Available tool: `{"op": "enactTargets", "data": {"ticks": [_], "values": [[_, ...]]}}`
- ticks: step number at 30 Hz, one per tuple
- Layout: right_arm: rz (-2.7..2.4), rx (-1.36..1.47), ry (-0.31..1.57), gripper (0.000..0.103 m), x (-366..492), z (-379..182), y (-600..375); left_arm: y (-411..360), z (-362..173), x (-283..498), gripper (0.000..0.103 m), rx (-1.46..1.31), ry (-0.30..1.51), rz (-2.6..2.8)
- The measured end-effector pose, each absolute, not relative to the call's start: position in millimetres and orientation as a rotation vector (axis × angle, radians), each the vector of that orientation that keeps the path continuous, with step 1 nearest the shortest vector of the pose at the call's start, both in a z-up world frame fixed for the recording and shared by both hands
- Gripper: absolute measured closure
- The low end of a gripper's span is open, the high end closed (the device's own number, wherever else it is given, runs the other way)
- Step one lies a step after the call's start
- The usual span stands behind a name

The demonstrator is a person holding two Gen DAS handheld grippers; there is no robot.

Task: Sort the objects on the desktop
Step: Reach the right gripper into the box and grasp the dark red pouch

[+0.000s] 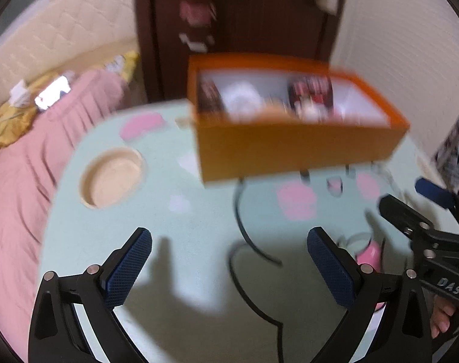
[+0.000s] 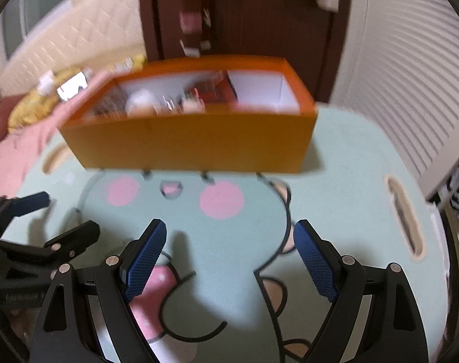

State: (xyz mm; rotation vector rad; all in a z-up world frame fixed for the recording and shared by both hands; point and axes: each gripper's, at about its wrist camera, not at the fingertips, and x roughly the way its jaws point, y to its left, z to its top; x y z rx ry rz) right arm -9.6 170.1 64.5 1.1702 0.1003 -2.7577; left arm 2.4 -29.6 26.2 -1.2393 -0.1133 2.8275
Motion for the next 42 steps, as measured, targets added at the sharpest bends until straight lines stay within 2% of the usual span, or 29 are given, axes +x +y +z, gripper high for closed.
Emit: {"op": "enactTargets", "data": {"ticks": [7, 11, 19, 20, 22, 23, 27, 29, 35, 42], "values": [[-2.675, 0.981, 0.065, 0.017, -43, 125, 173, -59, 53, -6, 0.0, -1.105, -0.269, 2.85], [-2.528, 1.096, 0.086, 0.04, -108, 133, 168, -52, 41, -8, 0.001, -1.115, -0.288, 2.788], [-2.407, 1.26, 0.324, 0.042, -178, 106, 144, -44, 41, -8, 0.001, -1.051, -0.312, 2.731], [-2.397, 1.291, 0.334, 0.047, -184, 100, 143, -45, 42, -8, 0.001, -1.049, -0.328, 2.722], [-2.362, 1.339, 0.317, 0.049, -193, 91, 141, -47, 44, -11, 0.001, -1.04, -0.365, 2.707], [-2.337, 1.352, 0.295, 0.055, -196, 88, 140, -48, 45, -12, 0.001, -1.036, -0.379, 2.703], [-2.271, 1.359, 0.219, 0.06, -202, 84, 141, -51, 48, -14, 0.001, -1.027, -0.408, 2.702], [-2.245, 1.352, 0.195, 0.073, -202, 83, 139, -52, 48, -15, 0.001, -1.03, -0.423, 2.698], [-2.256, 1.328, 0.07, 0.073, -197, 88, 150, -54, 51, -14, 0.001, -1.029, -0.428, 2.707], [-2.304, 1.12, -0.065, 0.073, -150, 141, 169, -55, 50, -15, 0.001, -1.083, -0.4, 2.7]]}}
